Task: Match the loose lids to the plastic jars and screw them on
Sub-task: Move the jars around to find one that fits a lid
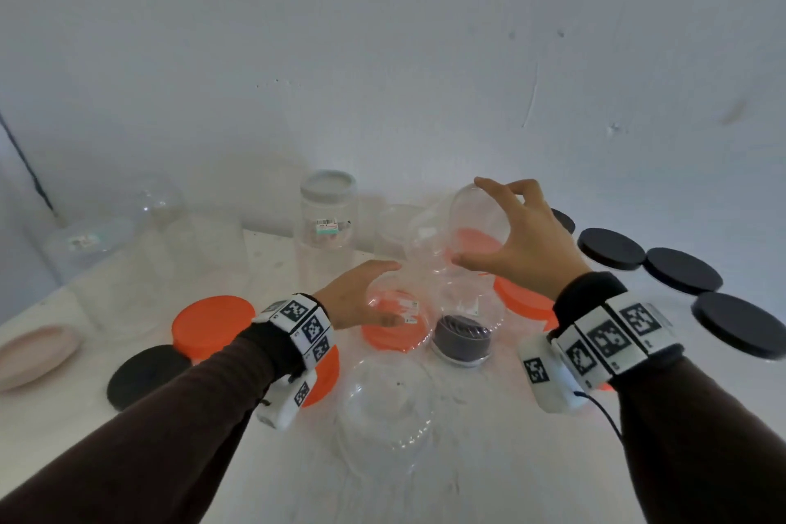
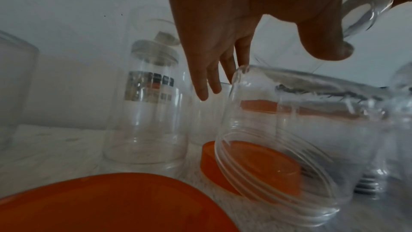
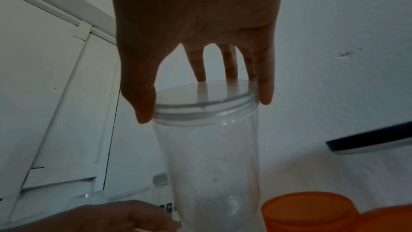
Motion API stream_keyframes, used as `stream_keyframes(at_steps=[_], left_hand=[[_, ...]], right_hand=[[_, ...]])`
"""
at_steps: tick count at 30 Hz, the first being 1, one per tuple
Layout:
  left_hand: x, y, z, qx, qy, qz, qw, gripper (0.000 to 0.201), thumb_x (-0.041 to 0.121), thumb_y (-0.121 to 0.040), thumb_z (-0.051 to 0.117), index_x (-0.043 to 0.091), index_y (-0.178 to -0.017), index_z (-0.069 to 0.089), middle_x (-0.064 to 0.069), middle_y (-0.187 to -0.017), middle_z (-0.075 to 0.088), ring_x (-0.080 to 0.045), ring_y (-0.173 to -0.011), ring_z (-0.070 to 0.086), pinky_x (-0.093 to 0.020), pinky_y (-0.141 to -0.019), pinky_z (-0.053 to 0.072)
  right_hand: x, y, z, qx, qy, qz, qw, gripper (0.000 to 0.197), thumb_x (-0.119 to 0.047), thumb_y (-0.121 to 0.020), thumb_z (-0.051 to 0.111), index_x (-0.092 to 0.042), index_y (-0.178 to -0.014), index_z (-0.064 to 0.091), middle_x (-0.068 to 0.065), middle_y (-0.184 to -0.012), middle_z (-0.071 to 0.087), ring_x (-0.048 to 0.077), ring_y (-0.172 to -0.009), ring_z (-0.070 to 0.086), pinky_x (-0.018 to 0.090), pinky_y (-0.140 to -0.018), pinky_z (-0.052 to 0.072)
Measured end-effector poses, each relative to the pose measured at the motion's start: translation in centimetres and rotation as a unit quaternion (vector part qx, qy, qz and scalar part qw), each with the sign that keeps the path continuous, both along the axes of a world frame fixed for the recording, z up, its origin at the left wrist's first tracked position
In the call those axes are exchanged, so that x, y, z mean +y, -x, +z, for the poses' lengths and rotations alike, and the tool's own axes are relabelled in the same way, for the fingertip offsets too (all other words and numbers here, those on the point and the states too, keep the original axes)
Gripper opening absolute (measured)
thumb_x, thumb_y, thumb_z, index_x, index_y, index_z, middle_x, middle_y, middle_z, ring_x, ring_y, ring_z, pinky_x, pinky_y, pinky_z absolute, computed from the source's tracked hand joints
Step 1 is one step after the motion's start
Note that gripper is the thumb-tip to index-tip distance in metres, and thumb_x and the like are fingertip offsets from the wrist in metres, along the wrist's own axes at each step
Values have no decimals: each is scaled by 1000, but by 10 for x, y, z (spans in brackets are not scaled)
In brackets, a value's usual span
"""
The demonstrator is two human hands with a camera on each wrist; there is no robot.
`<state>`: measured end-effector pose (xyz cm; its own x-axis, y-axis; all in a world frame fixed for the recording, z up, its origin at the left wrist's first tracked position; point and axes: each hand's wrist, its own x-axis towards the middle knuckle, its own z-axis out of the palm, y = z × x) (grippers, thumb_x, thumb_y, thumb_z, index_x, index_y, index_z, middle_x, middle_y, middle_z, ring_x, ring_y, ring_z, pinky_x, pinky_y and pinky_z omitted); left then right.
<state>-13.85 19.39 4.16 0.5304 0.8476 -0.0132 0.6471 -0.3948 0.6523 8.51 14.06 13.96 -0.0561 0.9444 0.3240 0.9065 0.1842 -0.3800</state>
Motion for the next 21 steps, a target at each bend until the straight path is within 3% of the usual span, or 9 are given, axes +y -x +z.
stream_keyframes(at_steps=[4, 11, 15, 21], left_hand=[[9, 2, -7, 33, 17, -38, 999, 73, 35, -82, 68, 20, -143, 30, 5, -147, 33, -14, -134, 33, -17, -100, 21], [11, 28, -13, -41, 42, 33, 998, 67, 34, -79, 72, 26, -136, 37, 0, -129, 51, -17, -115, 50, -27, -97, 38], [4, 34, -16, -38, 27, 48, 998, 64, 36, -80, 70, 25, -135, 39, -1, -125, 52, -13, -105, 50, -25, -95, 39], [-1, 36, -16, -29, 26, 64, 997, 65, 38, -82, 67, 23, -137, 36, -3, -127, 52, -12, -103, 50, -25, -94, 40]], right_hand=[[7, 7, -3, -20, 14, -9, 1000, 94, -51, -63, 77, -36, -142, 27, 0, -137, 28, 21, -126, 36, 33, -88, 39], [30, 27, -7, -55, 53, -10, 997, 95, -53, -64, 77, -35, -142, 27, 2, -137, 29, 25, -123, 39, 34, -87, 43], [42, 39, -6, -89, 58, -4, 994, 95, -53, -64, 76, -34, -142, 26, 2, -137, 28, 24, -120, 40, 29, -78, 38], [48, 42, 1, -116, 66, 0, 991, 92, -57, -63, 75, -36, -140, 28, 1, -132, 31, 22, -115, 41, 29, -77, 35]])
